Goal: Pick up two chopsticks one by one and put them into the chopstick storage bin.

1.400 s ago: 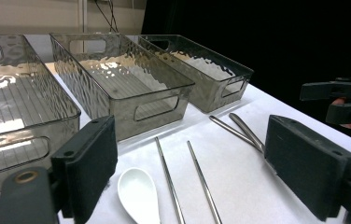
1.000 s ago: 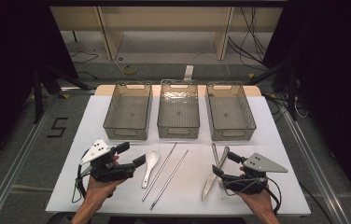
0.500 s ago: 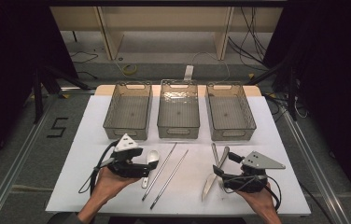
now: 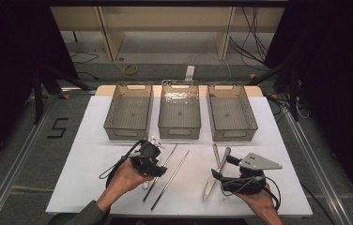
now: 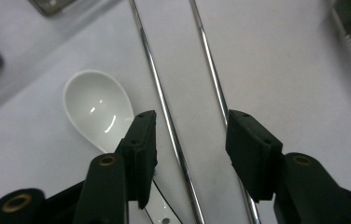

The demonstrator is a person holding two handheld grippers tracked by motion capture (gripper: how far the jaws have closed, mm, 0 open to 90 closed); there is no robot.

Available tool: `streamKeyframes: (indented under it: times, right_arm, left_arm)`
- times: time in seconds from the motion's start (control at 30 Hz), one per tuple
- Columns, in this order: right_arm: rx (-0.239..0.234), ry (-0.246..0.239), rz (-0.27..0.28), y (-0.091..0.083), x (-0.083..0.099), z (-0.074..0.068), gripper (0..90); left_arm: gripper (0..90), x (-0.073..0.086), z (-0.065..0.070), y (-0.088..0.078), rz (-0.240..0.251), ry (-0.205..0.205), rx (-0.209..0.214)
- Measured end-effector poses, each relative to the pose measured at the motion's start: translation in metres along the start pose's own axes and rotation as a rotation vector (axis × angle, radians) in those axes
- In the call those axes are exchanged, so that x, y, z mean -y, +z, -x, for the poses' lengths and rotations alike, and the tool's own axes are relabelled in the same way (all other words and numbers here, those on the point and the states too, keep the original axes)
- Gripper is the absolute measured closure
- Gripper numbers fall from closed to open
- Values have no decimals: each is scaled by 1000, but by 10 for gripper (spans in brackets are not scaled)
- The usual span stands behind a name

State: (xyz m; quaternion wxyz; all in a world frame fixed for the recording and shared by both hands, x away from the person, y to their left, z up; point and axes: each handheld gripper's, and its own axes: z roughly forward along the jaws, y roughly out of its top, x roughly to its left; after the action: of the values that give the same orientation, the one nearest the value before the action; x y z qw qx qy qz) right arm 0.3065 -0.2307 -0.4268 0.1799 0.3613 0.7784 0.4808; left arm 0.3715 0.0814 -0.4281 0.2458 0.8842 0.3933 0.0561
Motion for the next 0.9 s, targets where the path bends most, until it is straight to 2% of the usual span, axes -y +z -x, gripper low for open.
streamKeyframes:
  times: [0.1,0.2,0.27,0.47,0.5,0.67,0.9]
  right_arm:
    - [-3,0,-1,0,0,-1,270]
    - [-6,-1,-3,0,0,-1,271]
    - [-9,0,-3,0,0,0,272]
    - [-10,-5,-5,1,0,-1,273]
    - [-10,-5,-5,1,0,-1,274]
    - [-12,-5,-9,1,0,-1,277]
    - [-13,-6,-18,2,0,-1,278]
  left_arm:
    - [564,1,-2,9,-48,-7,0]
    - [568,2,-5,14,-75,-7,-7]
    - [590,3,-5,17,-93,10,-15]
    - [679,2,-4,22,-126,20,-7]
    - [688,2,-5,26,-147,27,-7]
    - [733,3,-6,33,-164,16,-6]
    - [768,2,-2,38,-184,42,-31]
